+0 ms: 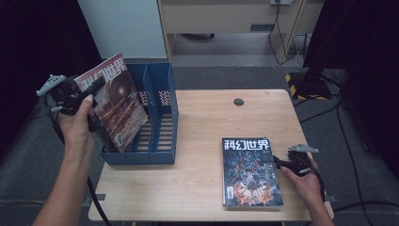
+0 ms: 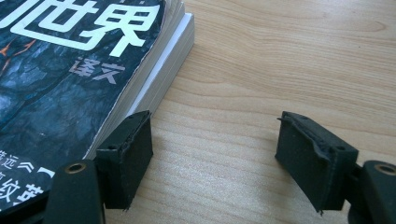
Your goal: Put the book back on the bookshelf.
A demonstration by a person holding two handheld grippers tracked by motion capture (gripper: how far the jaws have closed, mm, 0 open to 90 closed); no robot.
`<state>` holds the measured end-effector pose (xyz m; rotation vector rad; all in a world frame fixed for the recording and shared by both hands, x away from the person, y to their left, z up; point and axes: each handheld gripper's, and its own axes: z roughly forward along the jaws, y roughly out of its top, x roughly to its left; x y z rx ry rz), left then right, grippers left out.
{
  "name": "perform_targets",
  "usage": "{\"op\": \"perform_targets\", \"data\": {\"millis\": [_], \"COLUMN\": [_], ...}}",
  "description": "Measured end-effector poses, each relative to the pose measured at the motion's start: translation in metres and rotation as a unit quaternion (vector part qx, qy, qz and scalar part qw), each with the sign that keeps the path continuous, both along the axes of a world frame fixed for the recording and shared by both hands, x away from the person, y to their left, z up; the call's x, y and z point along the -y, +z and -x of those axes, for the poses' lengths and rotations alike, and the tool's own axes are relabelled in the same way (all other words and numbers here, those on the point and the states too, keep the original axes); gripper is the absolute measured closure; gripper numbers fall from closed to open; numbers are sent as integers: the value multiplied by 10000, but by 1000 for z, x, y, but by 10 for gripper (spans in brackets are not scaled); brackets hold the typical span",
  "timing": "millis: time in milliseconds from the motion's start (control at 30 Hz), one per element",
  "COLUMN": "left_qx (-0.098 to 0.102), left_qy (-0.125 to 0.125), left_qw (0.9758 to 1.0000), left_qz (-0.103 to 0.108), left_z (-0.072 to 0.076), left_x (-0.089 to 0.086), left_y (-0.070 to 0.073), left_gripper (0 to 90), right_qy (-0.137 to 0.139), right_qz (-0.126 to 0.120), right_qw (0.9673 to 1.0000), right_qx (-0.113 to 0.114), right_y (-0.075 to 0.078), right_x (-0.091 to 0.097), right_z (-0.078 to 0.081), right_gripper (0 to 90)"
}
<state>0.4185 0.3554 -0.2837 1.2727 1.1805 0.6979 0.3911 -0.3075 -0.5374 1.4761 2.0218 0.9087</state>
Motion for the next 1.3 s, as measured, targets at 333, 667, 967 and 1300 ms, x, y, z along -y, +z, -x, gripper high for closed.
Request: {"op": "perform_targets", "data": {"millis": [333, 667, 967, 1300], "left_qx": [-4, 3, 40, 66], "left_qy": [88, 211, 209, 269], "left_qw": [9999, 9998, 9997, 9994], "left_qz": [59, -41, 99, 206], "left_z": [-11, -17, -23, -25], "left_x": [5, 13, 15, 18], "left_y": [-10, -19, -30, -45], "left_gripper": [835, 835, 835, 834], "right_qy": [1, 0, 1, 0], "right_qz": [2, 5, 5, 8], "right_qw": [10000, 10000, 10000, 10000], "right_qx": [-3, -2, -2, -1], "right_y": [0, 0, 0, 0], "right_x": [0, 0, 0, 0], "right_z": [0, 0, 0, 0], "right_gripper": [272, 272, 273, 273]}}
